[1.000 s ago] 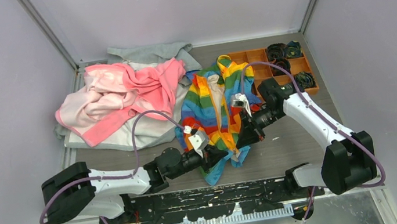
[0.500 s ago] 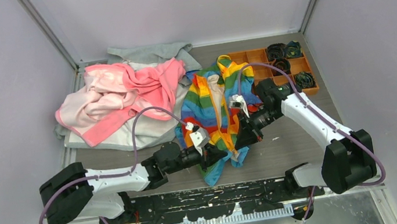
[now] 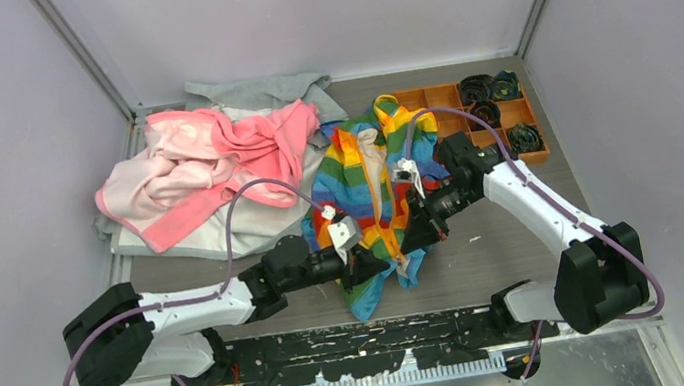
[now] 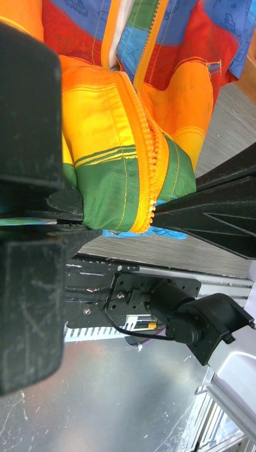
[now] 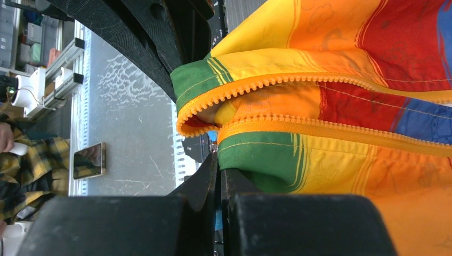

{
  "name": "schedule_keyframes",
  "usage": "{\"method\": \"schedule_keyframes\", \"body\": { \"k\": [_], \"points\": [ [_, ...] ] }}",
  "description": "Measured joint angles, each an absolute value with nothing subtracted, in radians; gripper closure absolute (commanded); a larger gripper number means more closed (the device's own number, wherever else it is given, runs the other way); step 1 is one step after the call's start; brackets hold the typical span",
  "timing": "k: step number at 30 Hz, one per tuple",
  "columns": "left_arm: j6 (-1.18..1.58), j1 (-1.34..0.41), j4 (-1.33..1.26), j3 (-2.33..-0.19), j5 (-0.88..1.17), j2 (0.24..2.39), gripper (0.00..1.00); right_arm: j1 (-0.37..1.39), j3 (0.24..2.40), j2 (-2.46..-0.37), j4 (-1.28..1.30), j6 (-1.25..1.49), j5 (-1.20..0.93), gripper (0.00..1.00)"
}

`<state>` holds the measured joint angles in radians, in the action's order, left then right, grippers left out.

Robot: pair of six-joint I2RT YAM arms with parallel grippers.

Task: Zip up the jacket
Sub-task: Insert the zipper into the jacket.

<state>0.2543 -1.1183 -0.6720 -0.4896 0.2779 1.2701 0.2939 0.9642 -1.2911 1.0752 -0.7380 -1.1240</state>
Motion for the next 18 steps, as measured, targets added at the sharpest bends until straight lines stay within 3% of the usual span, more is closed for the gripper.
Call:
{"method": "schedule_keyframes", "body": {
  "k": [12, 18],
  "points": [
    [0.303, -1.061, -0.701, -0.499, 0.385, 1.342, 1.00, 0.353, 0.947, -1.291, 1.056, -0.722, -1.096, 0.99],
    [0.375, -1.013, -0.810, -0.498, 0.434, 1.435, 1.00, 0.332, 0.894, -1.248, 0.901, -0.558, -1.024, 0.99]
  ]
}}
